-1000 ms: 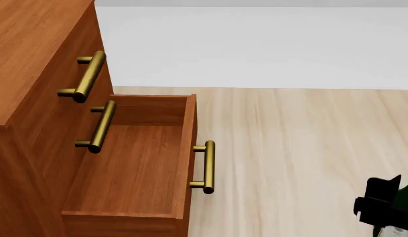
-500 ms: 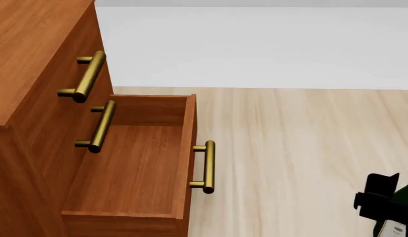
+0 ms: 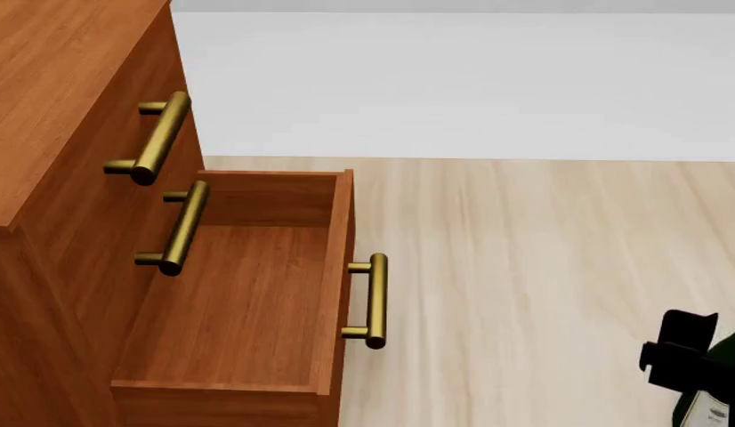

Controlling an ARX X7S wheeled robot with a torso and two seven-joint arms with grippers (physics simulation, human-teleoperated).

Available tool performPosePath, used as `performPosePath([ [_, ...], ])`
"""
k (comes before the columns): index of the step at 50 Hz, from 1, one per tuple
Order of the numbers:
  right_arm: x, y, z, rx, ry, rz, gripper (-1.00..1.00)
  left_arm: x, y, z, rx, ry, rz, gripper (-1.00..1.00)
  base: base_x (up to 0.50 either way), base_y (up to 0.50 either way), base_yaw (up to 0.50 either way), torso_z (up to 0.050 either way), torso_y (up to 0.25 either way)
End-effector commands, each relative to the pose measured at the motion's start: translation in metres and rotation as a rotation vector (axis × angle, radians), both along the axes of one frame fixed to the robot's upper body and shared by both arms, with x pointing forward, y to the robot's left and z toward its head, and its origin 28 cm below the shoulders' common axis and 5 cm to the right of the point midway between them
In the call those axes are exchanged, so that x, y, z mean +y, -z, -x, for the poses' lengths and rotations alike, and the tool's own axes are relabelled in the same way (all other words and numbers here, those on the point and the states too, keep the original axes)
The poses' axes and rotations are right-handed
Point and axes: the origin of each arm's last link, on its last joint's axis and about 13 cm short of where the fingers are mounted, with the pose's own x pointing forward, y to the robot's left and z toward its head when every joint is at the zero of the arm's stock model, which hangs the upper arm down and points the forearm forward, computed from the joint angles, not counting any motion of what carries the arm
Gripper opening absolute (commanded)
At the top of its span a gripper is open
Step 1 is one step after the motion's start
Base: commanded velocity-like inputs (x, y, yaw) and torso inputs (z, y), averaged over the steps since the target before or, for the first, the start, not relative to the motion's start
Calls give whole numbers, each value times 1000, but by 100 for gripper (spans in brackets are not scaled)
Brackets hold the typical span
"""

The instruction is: Put the wine bottle in the bottom drawer of the cabinet.

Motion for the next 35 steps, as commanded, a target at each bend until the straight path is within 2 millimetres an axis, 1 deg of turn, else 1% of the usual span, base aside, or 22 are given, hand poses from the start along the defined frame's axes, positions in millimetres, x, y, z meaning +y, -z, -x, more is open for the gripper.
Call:
performPosePath([
  [1, -3, 2, -8, 11, 7, -10, 100, 0, -1, -1, 4, 7, -1, 100, 0, 0, 0, 0, 0],
  [15, -6, 2, -20, 21, 10, -17, 100, -1, -1, -1, 2, 11, -5, 100, 0, 0, 0, 0, 0],
  [27, -10, 4, -25, 30, 22, -27, 100, -1, 0, -1, 3, 12, -7, 100, 0, 0, 0, 0, 0],
  [35, -12, 10, -28, 45, 30, -35, 100, -1, -1, -1, 3, 15, -6, 100, 0, 0, 0, 0, 0],
])
